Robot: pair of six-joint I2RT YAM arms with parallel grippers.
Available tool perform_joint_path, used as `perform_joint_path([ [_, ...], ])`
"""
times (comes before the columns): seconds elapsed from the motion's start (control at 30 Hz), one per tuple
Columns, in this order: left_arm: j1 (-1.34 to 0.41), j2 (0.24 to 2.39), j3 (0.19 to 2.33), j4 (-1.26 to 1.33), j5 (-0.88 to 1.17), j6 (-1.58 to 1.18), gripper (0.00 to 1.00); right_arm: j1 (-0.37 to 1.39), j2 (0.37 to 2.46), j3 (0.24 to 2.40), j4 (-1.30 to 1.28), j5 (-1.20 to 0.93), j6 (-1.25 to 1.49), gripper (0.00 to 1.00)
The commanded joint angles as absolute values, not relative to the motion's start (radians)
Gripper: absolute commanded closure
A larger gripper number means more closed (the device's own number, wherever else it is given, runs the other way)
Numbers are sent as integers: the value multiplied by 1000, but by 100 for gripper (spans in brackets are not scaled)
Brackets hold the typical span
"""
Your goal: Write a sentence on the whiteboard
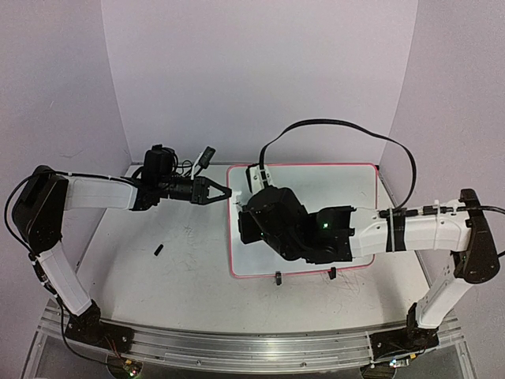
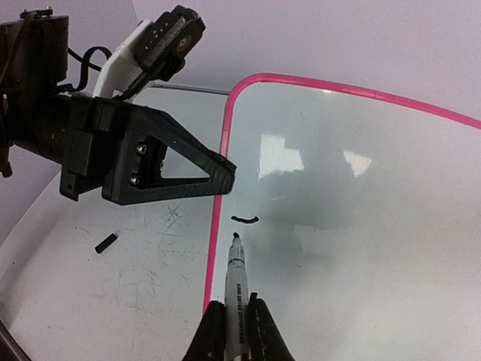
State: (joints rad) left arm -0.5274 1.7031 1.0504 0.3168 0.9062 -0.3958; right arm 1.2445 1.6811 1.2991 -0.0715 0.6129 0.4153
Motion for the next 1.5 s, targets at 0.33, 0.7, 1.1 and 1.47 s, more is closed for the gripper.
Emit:
perform_joint_path([
  [0.33,-534,1679,1041,336,936,-428,100,1204,1718,1345,-35,580,394,100],
  [0.7,-534,1678,1042,336,938,-430,100,1200,1731,1352,-33,557,394,100],
  [1.1,-534,1676,1043,336,941,-428,100,1193,1749,1365,-32,559,392,100],
  [1.47,-534,1677,1043,335,945,-428,100,1191,1747,1353,-47,570,411,100],
])
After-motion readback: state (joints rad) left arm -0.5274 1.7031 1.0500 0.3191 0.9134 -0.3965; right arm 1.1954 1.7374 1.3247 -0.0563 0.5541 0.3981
